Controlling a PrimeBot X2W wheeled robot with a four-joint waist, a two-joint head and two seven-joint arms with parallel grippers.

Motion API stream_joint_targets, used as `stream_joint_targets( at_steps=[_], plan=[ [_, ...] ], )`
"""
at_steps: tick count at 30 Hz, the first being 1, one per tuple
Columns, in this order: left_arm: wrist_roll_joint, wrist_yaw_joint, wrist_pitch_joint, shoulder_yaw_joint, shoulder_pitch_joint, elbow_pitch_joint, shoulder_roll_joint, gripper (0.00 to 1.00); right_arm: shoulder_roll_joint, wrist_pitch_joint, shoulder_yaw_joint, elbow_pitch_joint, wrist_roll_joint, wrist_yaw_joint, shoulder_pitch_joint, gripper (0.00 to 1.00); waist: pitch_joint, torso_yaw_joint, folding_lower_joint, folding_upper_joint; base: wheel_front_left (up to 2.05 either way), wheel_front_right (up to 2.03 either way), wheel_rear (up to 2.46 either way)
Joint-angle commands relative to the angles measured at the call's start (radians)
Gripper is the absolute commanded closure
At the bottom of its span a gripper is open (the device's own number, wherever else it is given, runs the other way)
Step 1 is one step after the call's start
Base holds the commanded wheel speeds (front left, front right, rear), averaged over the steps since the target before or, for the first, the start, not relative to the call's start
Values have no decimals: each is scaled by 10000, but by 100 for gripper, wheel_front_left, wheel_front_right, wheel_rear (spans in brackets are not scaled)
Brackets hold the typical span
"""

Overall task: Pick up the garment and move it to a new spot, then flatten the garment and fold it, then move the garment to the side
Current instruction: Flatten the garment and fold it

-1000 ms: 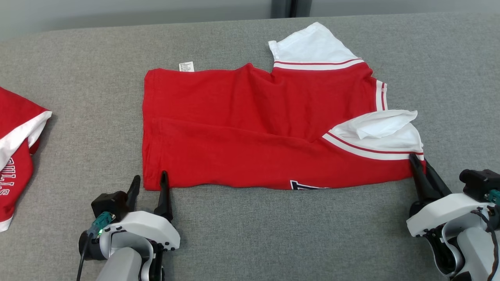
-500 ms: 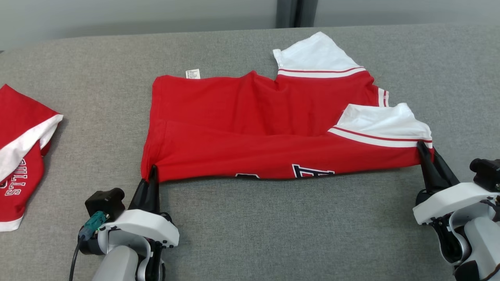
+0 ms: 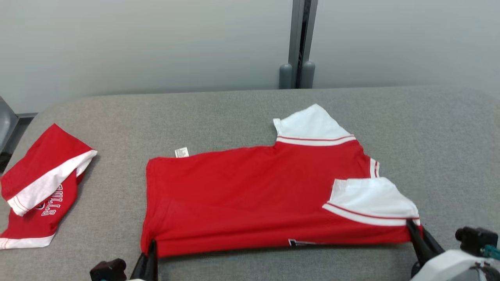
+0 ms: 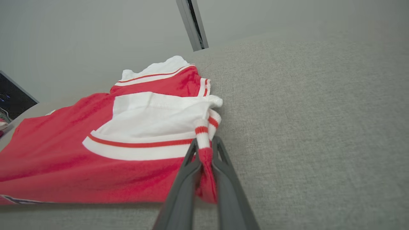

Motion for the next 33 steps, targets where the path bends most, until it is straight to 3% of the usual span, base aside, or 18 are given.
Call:
stream_joint_targets(
  at_steps=[1,9,10,11,12,21,33],
  plan=[
    [21,80,-20,-62,252,62,93,100,-180,-2,78,61,244,-9,466,100,-367,122,0,-1,0,0,0],
    [-78,252,-20,-345,723,381,94,100,-294,-2,415,-49,554,-9,1297,100,-338,108,0,-1,0,0,0],
    [-88,285,-20,-347,689,383,95,64,-274,-2,355,-36,517,-9,1256,100,-294,94,0,-1,0,0,0],
    [-129,310,-20,-333,617,313,98,0,-242,-2,312,-15,453,-9,1185,65,-243,83,0,-1,0,0,0],
    [-138,330,-20,-378,547,265,92,0,-215,-2,230,-2,361,-9,1076,0,-184,77,0,-1,0,0,0],
    [470,615,-19,-163,-830,-360,75,0,43,-2,-1017,-124,-963,-7,-348,0,645,128,0,-1,0,0,0],
    [925,429,187,-197,-4515,3097,352,0,465,123,-526,560,-1736,-7,-3006,0,1785,-91,0,-1,0,0,0]
  ],
)
